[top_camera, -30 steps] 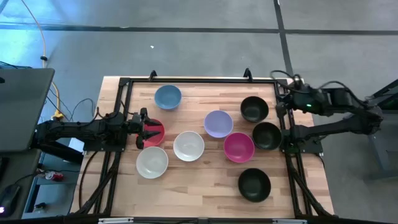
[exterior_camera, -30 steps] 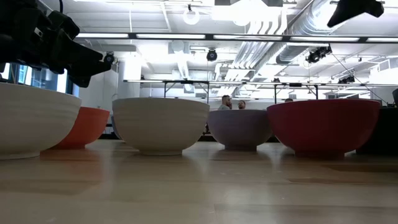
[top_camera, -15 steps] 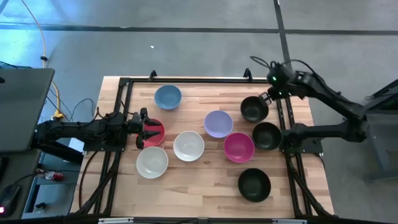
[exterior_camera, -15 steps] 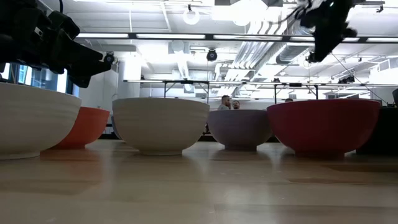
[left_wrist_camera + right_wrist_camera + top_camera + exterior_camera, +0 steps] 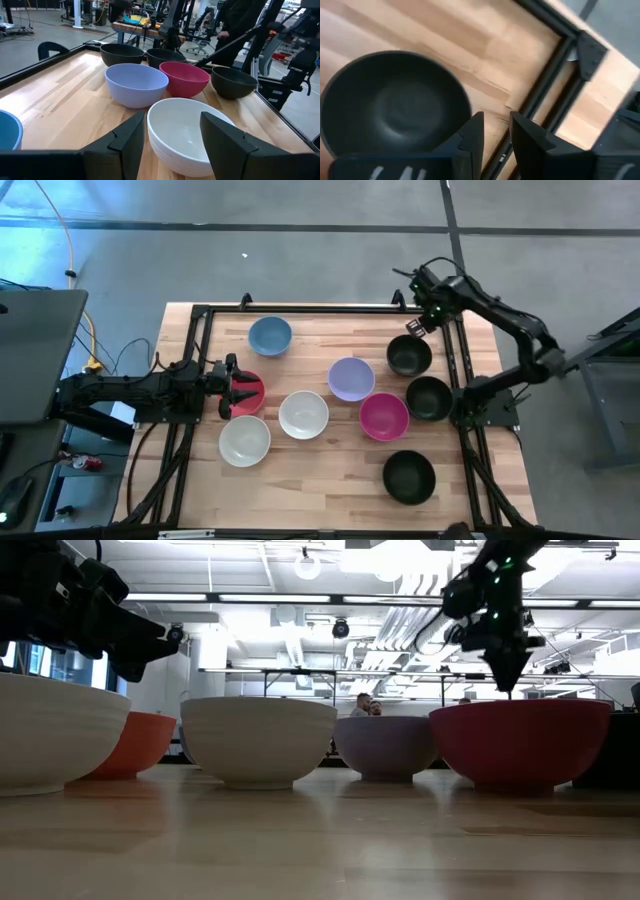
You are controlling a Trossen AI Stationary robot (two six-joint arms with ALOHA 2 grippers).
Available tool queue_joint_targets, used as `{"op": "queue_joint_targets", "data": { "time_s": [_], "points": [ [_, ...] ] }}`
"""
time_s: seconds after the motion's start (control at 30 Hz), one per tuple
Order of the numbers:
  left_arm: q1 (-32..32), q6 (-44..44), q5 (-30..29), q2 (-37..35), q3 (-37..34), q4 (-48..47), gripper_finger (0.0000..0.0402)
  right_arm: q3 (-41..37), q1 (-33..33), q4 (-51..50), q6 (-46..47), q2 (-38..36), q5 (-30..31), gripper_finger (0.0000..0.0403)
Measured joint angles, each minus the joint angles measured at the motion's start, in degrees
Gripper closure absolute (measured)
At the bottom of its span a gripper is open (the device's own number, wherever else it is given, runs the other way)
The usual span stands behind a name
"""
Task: Nest bowls inside each other
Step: Stack the purple bowl on top of the left white bowl
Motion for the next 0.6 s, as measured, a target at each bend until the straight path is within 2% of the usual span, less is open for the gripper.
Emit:
{"op": "queue_joint_targets", "data": {
  "time_s": [0.13,0.23,0.6],
  "points": [
    [0.0,0.0,0.0,0.0,0.0,0.0,0.0222,0.0,0.0,0.9,-4.2,3.8,-2.9,0.0317],
    [0.0,0.0,0.0,0.0,0.0,0.0,0.0222,0.0,0.0,1.7,-7.3,5.6,-3.0,0.0317],
    [0.0,0.0,0.0,0.0,0.0,-0.1,0.0222,0.0,-0.7,4.1,-12.6,6.9,-5.0,0.0317]
  ]
}}
